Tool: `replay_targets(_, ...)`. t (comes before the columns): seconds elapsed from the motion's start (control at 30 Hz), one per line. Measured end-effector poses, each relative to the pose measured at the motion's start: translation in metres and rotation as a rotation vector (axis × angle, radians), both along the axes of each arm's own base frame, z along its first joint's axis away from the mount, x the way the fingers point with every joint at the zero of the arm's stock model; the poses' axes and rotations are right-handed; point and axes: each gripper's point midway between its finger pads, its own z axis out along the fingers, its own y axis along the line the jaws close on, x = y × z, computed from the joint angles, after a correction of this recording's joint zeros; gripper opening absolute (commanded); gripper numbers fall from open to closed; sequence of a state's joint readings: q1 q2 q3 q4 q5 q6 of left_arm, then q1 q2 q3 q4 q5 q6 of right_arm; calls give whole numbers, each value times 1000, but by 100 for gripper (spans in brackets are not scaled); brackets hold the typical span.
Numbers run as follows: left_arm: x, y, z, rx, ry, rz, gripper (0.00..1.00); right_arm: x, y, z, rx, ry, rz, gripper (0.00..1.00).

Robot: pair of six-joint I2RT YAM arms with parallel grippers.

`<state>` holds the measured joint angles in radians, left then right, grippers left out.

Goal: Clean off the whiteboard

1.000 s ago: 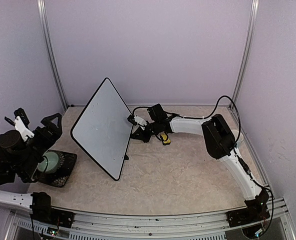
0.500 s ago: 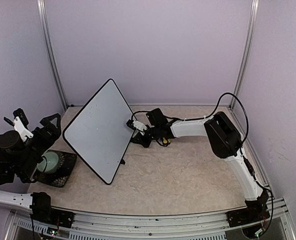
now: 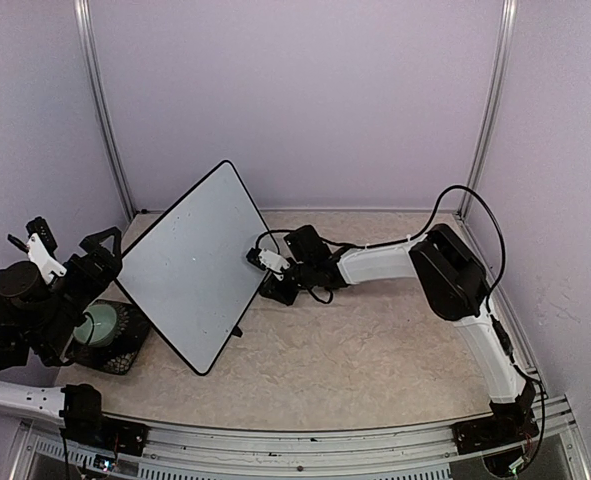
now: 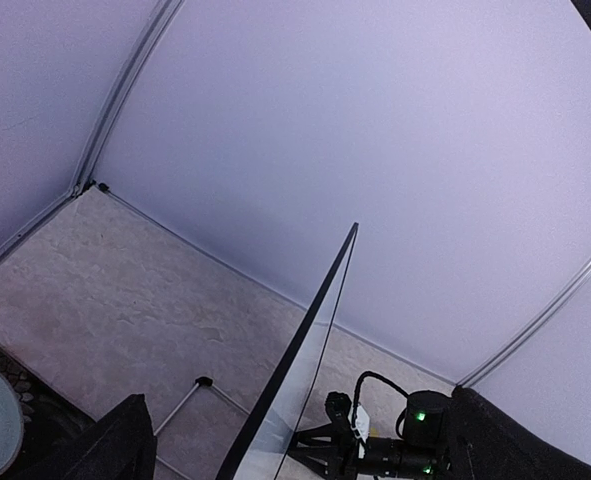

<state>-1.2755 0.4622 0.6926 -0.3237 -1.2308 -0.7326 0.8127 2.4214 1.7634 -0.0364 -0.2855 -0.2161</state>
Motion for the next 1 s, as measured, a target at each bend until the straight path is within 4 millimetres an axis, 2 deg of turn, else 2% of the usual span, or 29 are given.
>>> replay_targets(0.17,0,1,-1,-3,0,-2,99,2,4,1,-7,-3,12,34)
replay_targets(0.23,-1,1,-1,-4,-1,-1,99,3,5,0,-12,-5,21,27)
replay_targets(0.33,-1,1,-1,-4,-1,-1,99,6,6,-1,-20,-4,24,9)
replay_targets(0.43,-1,1,-1,-3,0,-2,99,8,7,-1,-12,7,22,0)
replay_targets(0.63,-1,1,-1,-3,0,-2,99,12,5,-3,-4,14,-27,0)
replay_targets(0.83,-1,1,-2,-1,0,-2,99,18,-3,-2,11,7,-157,0)
replay_targets(0.93,-1,1,-2,-1,0,-2,99,20,-15,-2,17,24,-251,0)
replay_targets(1.0,-1,1,-2,-1,0,-2,99,25,-30,-2,14,40,-345,0)
